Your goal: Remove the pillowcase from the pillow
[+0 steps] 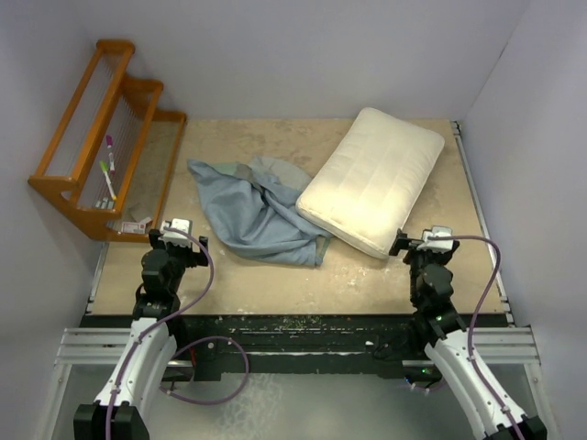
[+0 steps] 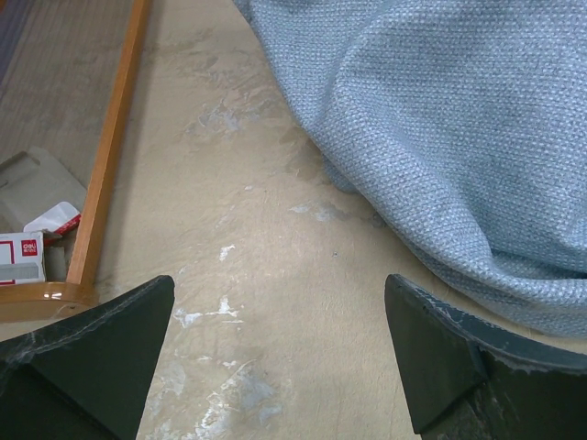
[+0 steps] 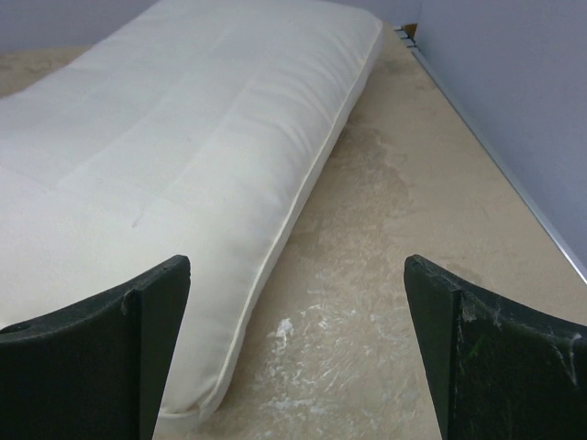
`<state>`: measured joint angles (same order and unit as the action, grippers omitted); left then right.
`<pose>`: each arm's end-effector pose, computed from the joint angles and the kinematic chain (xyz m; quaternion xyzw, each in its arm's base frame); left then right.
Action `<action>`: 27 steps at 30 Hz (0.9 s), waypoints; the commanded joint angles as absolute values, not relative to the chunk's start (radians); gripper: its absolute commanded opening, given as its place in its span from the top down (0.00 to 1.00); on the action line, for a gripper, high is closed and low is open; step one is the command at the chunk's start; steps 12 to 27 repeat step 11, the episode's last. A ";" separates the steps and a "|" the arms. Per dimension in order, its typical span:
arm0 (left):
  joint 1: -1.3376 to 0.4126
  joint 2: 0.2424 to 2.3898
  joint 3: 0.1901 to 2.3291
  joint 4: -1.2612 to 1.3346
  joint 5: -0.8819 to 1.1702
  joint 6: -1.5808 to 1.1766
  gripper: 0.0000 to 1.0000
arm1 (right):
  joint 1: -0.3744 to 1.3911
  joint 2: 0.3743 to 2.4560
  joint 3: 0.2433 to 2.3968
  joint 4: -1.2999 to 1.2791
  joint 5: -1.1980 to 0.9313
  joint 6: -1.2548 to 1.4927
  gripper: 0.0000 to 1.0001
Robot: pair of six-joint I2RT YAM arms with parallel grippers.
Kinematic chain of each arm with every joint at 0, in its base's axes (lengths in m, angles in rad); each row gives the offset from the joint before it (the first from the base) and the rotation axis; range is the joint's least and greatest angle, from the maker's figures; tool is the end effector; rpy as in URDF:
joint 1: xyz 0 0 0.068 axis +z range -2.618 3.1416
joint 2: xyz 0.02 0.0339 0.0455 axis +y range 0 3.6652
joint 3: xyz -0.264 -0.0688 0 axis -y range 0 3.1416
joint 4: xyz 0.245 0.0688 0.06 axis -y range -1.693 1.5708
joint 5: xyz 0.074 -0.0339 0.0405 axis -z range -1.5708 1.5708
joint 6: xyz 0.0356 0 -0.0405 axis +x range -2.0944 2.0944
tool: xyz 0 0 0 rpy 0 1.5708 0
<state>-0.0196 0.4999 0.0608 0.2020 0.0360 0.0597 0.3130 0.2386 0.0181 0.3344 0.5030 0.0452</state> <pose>0.1420 -0.0041 0.1645 0.0423 0.7846 -0.0017 0.6186 0.1196 0.0207 0.1928 0.0980 0.6638 -0.0343 0.7407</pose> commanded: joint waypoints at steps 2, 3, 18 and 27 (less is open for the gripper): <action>-0.015 0.492 0.063 0.257 0.030 0.035 0.01 | 0.314 0.243 0.017 0.384 0.494 0.031 0.00; -0.015 0.494 0.062 0.258 0.031 0.035 0.01 | 0.314 0.232 0.017 0.376 0.495 0.030 0.00; -0.015 0.500 0.063 0.260 0.034 0.037 0.01 | 0.314 0.257 0.020 0.392 0.496 0.032 0.00; -0.015 0.500 0.063 0.260 0.034 0.037 0.01 | 0.314 0.257 0.020 0.392 0.496 0.032 0.00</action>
